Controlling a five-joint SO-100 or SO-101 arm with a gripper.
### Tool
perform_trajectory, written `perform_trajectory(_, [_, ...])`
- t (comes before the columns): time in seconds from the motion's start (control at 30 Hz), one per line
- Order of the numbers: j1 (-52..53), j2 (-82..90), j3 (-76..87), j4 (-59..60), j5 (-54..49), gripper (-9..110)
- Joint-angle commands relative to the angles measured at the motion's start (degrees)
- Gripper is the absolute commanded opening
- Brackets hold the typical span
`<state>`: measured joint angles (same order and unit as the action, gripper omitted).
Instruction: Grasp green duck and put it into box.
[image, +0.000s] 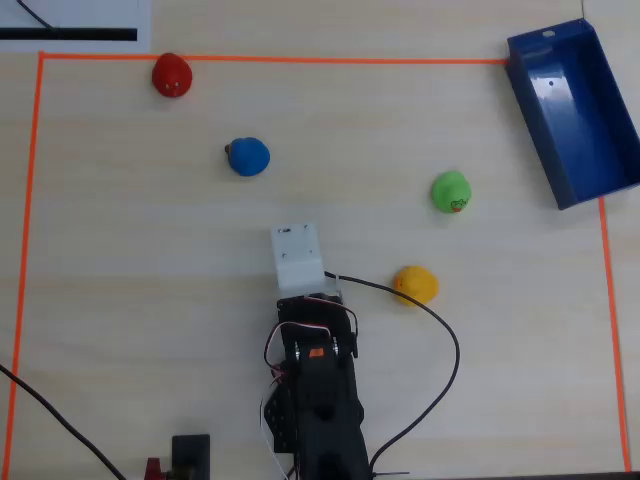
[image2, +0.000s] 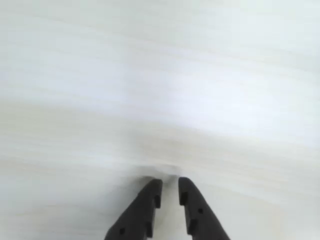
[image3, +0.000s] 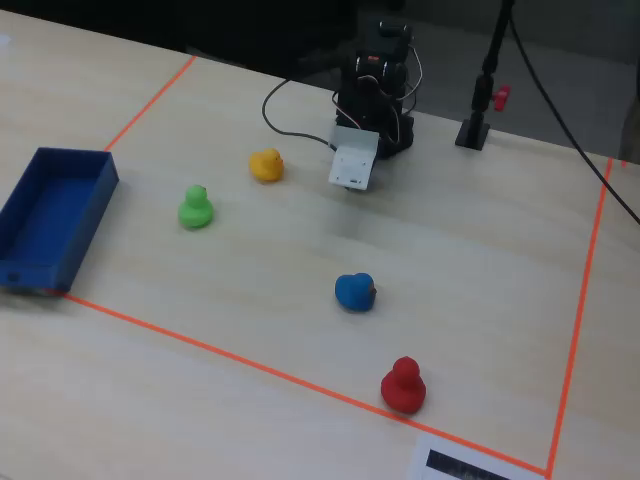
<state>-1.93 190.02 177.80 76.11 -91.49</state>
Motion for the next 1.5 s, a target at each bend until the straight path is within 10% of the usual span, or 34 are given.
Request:
perform_trajectory(0.0, [0.35,-0.26,0.44,1.23,-0.09,1])
perform_trajectory(1.47, [0.18,-0.26,0.44,1.23,-0.09,4])
